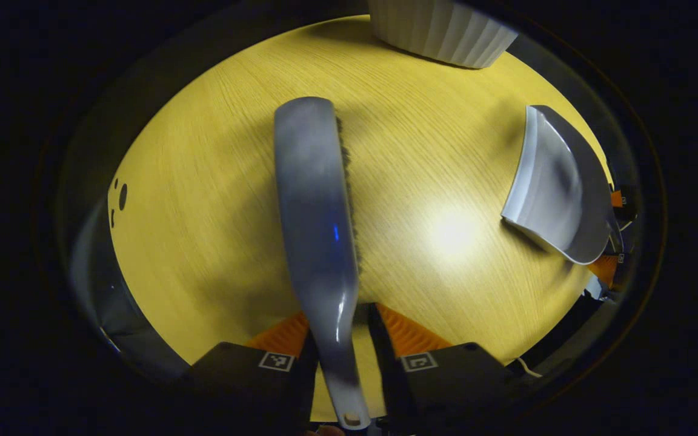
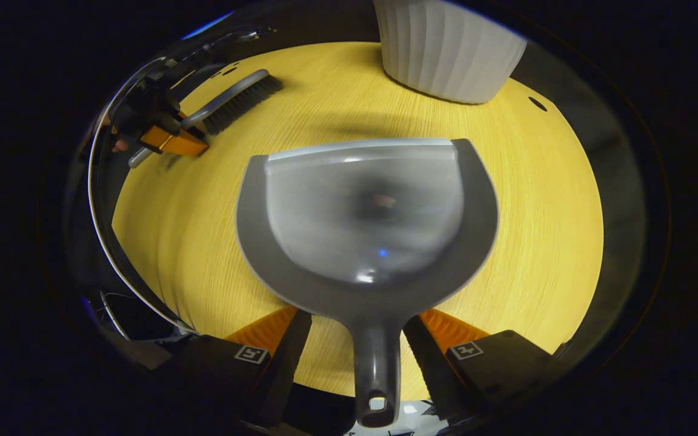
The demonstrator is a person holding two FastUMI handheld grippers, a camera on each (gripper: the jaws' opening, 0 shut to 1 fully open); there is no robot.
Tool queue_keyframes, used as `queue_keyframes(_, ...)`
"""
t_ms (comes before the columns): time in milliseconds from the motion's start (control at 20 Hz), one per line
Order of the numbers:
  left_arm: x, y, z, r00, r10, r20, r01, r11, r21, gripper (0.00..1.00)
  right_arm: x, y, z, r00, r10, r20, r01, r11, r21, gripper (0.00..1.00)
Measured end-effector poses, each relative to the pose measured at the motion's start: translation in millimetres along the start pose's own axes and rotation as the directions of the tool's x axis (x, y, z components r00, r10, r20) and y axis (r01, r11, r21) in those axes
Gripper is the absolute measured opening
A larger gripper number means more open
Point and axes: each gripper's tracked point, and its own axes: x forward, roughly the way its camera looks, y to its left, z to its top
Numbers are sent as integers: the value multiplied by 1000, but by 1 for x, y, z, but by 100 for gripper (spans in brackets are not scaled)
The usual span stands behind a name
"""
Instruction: Pick up the small broom and dustpan from the desktop, sweep the trash into the dustpan with the broom, and then empty the trash into the garbage bin.
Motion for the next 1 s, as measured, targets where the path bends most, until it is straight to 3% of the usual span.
queue_keyframes(50,-7,1,5,999,18,29,-18,1000,9,69,-4,-2,2,1000,-2,17,2,1000,1,93)
queue_keyframes(150,-26,10,14,993,70,93,-74,997,38,89,-15,-9,8,998,-25,61,25,1000,2,94)
queue_keyframes(350,-78,11,30,958,122,259,-144,988,65,92,-61,-17,28,982,-50,183,48,999,17,96)
queue_keyframes(450,-111,6,41,917,138,374,-162,986,33,92,-92,-22,45,962,-72,263,65,997,36,97)
queue_keyframes(550,-145,-2,47,861,138,489,-149,989,-17,92,-124,-23,61,934,-91,345,78,996,51,97)
queue_keyframes(750,-211,-11,54,715,167,679,-115,986,-122,92,-187,-22,90,872,-128,473,120,992,47,98)
queue_keyframes(1000,-280,-47,43,539,199,818,-53,978,-203,91,-251,-7,118,776,-155,611,154,987,54,97)
